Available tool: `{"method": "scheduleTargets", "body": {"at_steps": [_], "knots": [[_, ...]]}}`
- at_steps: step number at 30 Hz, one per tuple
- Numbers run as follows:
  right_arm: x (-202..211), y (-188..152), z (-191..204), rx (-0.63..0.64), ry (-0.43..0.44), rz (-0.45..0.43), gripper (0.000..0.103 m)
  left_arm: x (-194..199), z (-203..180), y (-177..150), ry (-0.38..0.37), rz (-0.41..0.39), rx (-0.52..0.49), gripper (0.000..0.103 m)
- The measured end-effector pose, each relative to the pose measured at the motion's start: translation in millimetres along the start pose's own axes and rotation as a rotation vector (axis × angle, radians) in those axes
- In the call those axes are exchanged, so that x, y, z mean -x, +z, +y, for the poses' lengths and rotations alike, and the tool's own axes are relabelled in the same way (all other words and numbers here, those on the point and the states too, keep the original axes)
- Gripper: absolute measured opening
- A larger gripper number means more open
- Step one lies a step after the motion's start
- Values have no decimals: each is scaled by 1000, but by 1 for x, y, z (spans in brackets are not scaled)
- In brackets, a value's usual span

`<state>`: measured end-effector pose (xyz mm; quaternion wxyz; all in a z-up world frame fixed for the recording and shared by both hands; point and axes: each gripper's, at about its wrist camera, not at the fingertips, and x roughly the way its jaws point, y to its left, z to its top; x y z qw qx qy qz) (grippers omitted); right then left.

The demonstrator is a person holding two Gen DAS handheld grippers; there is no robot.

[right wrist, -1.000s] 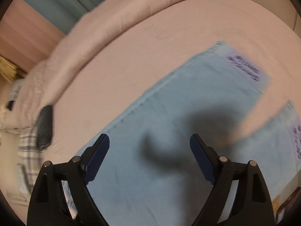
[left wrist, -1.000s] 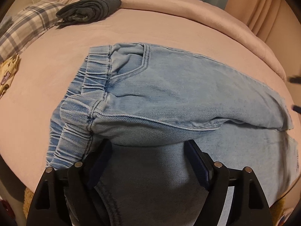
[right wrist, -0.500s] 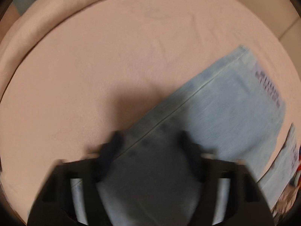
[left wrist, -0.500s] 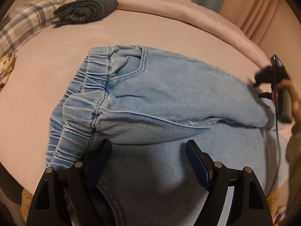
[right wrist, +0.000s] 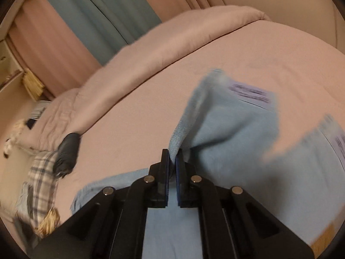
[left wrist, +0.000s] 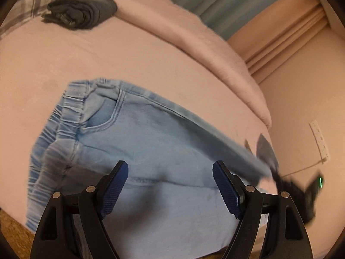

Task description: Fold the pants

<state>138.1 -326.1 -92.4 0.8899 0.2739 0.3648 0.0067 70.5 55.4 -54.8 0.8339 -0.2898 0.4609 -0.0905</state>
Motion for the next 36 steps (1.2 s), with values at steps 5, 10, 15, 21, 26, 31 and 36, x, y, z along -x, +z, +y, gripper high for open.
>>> {"method": "scheduleTargets", "body": {"at_steps": [5,10,15,21,26,31,36], "knots": [[9,-46,-11,104,-91,42,5,-37,-7,23,-71,91,100,80],[-10,-69,-43,91,-138,141,5,-53,-26,40,53,80,52,80],[-13,-65,-43,126,-133,134,6,-77,-12,45,103,172,85,12],[10,-52,-35,196,-142,74,6,6,-29,-9,-16,33,-70,10],[24,-51,-44,226,-168,111,7,6,-2,-84,59,156,-103,10],[2,-73,-52,280,-269,207,12,-13,21,-109,94,218,-6,12],[7,-57,-46,341,-378,171,53,14,25,-100,189,148,-29,44]]}}
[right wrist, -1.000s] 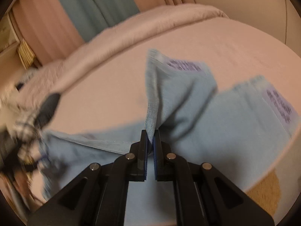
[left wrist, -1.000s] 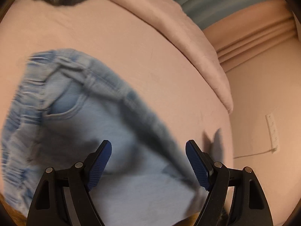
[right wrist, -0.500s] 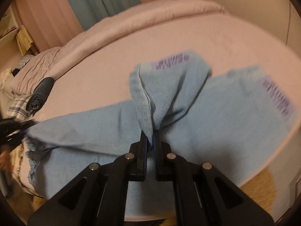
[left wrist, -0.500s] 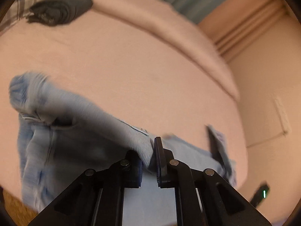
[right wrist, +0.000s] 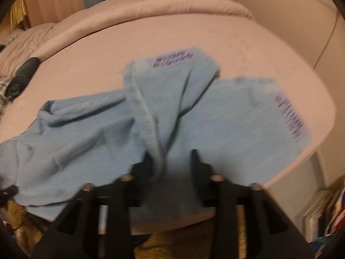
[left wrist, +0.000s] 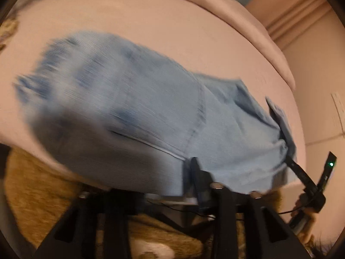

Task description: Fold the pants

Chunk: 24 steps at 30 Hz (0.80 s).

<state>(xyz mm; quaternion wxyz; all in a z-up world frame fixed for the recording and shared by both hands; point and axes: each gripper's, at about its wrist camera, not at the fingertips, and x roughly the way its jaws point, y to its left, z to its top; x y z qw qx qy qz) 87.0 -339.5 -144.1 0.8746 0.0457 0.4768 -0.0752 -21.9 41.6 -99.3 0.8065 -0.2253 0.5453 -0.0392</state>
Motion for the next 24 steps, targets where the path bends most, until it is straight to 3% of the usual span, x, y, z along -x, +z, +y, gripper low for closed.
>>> {"method": "scheduleTargets", "body": {"at_steps": [3,7,10,11,12,13,14,17,19,21,24], "knots": [[2,23,5,47,-38,-23,60,17,25,8,37,-67,59,49],[-7,55,27,136,-82,-49,65,21,50,15,42,-97,151,53],[-33,73,49,186,-79,-15,67,21,56,20,7,-114,168,53],[-50,78,55,210,-95,3,65,21,56,20,16,-125,165,52],[-64,81,60,235,-126,18,50,21,58,19,47,-137,148,36],[-75,83,62,254,-149,22,14,21,57,18,74,-138,140,28],[-86,85,62,256,-150,42,2,22,59,16,70,-135,140,28],[-81,98,47,156,-56,36,5,31,70,10,20,-115,162,25],[-45,115,28,96,-21,-80,5,34,79,4,14,-93,171,25],[3,128,-12,-43,29,-205,5,30,78,2,40,-67,165,26],[50,120,-68,-202,36,-324,5,25,75,0,52,-36,163,26]]}}
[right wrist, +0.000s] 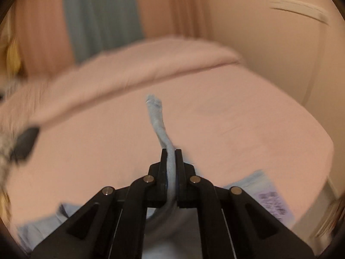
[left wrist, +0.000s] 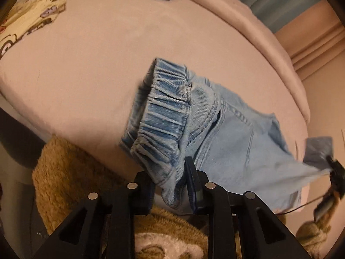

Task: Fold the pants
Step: 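Lift the hem with right tool and fold it toward the left tool's waistband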

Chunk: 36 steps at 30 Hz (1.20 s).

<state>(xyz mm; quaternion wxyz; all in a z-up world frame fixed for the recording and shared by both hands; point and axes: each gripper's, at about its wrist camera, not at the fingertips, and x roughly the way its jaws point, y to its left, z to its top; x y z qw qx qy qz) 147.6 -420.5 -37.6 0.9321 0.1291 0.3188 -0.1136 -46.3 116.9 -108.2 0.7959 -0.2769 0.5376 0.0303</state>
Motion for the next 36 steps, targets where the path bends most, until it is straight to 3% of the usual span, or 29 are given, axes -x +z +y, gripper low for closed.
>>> {"method": "scheduleTargets", "body": {"at_steps": [3,7,9,11,14,17,21,25,30,33,35,36], "knots": [[22,-23,-50,-75,-65,4,6,-2,-5,-2,50,12,-38,30],[5,-92,-111,-156,-201,201,7,-4,-10,4,67,25,-52,30],[-6,-118,-140,-253,-159,292,11,-4,-14,9,67,37,-53,30],[-6,-124,-159,-347,-100,280,11,-2,-12,16,52,41,-33,30],[-4,-107,-164,-328,-116,223,16,-1,-10,21,26,22,-7,30],[-7,-97,-163,-301,-148,228,7,-4,-7,25,21,23,7,26],[-9,-87,-147,-259,-176,204,5,13,-16,33,23,-29,-51,22],[-6,-53,-132,-215,-112,124,5,36,-26,50,-5,-115,-94,20],[-6,28,-102,-173,32,12,5,51,-59,83,-3,-206,-187,19],[10,65,-84,-145,103,-89,5,62,-57,85,-61,-257,-163,19],[25,67,-76,-127,112,-140,5,59,-44,74,-50,-251,-154,19],[32,60,-78,-121,90,-155,5,49,-33,65,-13,-208,-146,19]]}}
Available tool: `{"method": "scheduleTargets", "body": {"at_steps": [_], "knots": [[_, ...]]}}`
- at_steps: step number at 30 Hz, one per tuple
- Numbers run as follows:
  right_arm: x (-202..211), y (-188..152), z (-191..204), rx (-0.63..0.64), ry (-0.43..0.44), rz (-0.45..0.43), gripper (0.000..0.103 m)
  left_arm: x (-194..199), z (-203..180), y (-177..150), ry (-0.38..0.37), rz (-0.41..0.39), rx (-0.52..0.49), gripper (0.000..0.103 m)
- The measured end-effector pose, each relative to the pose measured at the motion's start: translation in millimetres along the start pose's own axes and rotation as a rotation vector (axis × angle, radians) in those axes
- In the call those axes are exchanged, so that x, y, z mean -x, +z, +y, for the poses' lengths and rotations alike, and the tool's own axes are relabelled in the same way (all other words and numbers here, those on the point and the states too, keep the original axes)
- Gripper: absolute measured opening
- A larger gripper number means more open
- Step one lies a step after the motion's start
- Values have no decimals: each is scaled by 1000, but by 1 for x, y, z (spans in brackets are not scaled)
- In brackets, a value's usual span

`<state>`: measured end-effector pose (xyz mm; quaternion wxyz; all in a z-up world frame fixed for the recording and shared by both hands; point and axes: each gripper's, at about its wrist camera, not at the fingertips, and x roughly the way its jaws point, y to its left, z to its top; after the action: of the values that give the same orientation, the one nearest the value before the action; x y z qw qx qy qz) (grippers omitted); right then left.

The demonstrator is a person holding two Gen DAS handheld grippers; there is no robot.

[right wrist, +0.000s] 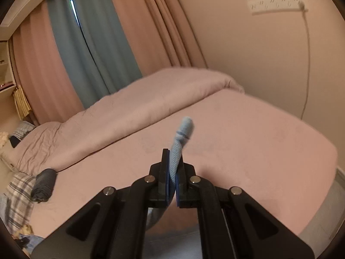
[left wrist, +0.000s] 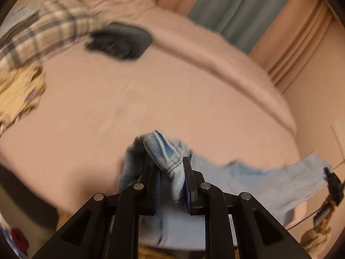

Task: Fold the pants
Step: 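Lift the hem with right tool and fold it toward the left tool's waistband, then open both tools to release the folded jeans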

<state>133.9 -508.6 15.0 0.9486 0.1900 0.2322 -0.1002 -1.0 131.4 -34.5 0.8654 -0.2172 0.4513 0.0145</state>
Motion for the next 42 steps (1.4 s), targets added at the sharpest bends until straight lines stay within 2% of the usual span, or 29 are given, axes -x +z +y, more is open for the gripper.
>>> {"method": "scheduleTargets", "body": {"at_steps": [2,3,6,8,9,11,15,17,20,23,30,32,34,37,42], "knots": [[5,-28,-19,-8,-54,44,5,-16,16,-17,30,96,21,19],[4,-50,-33,-15,-94,97,5,-29,26,-36,31,167,39,19],[-14,-103,-75,-43,-227,254,5,-49,44,-66,7,297,111,19],[-24,-133,-102,-103,-279,369,5,-47,47,-69,5,282,122,24],[-27,-144,-112,-127,-275,385,5,-48,48,-67,11,287,119,25],[-21,-148,-120,-126,-262,367,4,-50,44,-65,28,298,115,26],[-16,-132,-108,-77,-296,369,7,-49,32,-63,81,280,31,27],[-11,-126,-109,-81,-295,363,7,-49,32,-67,94,271,22,32],[-34,-138,-116,-92,-321,431,5,-52,33,-70,108,258,26,36],[-35,-142,-114,-73,-336,407,3,-52,30,-71,126,239,4,36],[-23,-135,-98,24,-435,421,15,-54,18,-73,168,213,-36,39],[-17,-132,-99,25,-459,420,17,-54,16,-74,175,212,-41,41],[-12,-130,-101,23,-447,418,17,-56,14,-74,178,212,-42,42],[-21,-139,-110,18,-467,474,16,-58,14,-75,177,210,-43,44],[-29,-143,-111,26,-489,483,16,-56,23,-75,179,205,-36,50]]}}
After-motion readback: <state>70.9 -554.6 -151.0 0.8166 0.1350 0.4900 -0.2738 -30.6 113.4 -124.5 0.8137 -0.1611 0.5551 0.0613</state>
